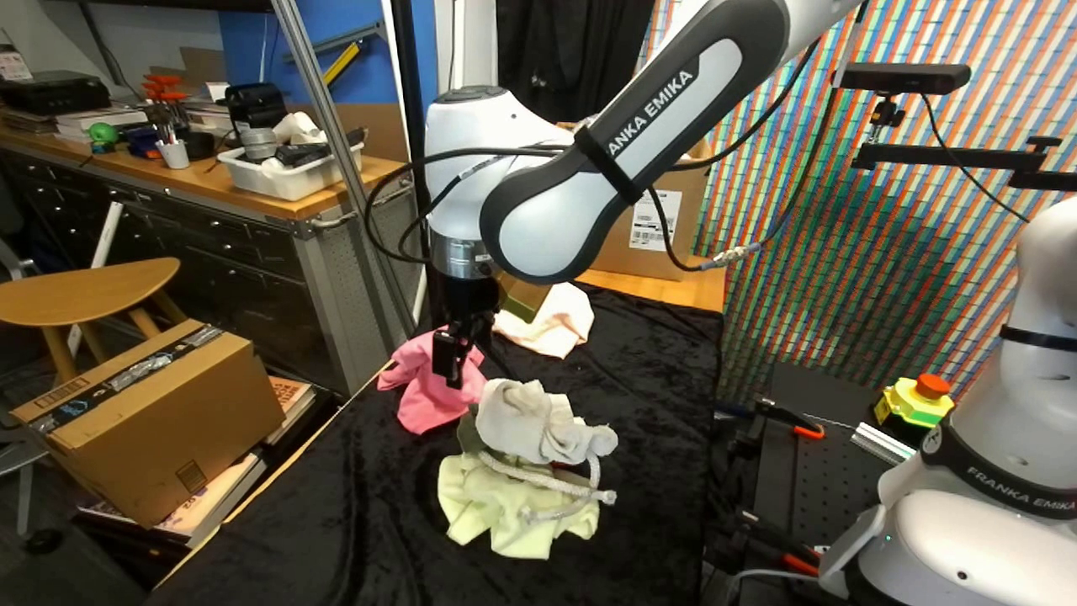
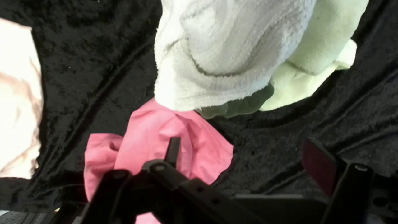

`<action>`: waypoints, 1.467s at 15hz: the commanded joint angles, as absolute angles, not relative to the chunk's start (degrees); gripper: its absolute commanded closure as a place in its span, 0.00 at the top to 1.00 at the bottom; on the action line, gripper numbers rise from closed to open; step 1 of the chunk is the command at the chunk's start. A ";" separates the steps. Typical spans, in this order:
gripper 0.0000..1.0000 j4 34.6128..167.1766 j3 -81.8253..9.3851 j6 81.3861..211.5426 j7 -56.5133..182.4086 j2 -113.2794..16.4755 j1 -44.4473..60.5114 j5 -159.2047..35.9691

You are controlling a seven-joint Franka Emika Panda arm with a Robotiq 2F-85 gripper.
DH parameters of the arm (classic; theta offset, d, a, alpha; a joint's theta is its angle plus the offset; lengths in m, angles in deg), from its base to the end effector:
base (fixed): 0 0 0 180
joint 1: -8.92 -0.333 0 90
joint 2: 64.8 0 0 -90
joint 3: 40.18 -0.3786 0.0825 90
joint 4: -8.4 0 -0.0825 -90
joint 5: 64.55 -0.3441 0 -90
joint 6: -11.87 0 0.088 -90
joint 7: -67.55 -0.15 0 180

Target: Put all the objects on the table grouped together.

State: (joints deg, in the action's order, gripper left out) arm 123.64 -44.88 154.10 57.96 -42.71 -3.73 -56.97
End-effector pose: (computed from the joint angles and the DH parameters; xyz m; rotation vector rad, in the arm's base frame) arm 0.5872 0.1771 0.3145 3.0845 0.3550 0.1527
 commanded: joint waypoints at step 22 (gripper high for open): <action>1.00 87.99 -44.78 133.09 91.65 -20.14 2.65 -49.87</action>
State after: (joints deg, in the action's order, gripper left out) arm 93.15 -44.15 133.74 87.42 -23.57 1.73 -51.05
